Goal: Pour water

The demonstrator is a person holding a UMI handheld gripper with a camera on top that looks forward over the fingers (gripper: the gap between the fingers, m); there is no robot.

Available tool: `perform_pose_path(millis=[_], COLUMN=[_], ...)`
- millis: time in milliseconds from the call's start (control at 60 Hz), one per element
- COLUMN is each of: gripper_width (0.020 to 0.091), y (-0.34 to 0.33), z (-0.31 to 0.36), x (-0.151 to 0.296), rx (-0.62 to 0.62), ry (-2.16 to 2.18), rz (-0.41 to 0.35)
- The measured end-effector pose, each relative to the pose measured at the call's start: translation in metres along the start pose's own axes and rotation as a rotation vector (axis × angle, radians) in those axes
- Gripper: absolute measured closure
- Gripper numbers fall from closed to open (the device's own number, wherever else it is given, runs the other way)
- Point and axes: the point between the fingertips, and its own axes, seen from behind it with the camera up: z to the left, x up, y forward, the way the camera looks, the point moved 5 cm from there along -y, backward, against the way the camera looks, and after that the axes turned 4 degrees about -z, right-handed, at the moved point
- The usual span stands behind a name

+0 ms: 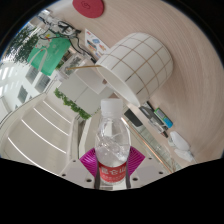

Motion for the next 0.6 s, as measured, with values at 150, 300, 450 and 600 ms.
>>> perform_pose_path(millis=[150,300,450,600], gripper_width=[0.0755,0.0755,0.0732,0.0703], y=[-0.008,-0.026,-0.073,-0.127], z=[0.032,0.15,0.257,0.227], x=[-0.039,-0.078,0.012,0.179], rx=[-0.057,0.043,0.005,-0.327], ry=[-0.578,-1.256,-1.935,-2.347], rz=[0.093,0.058,-0.367,-0.575])
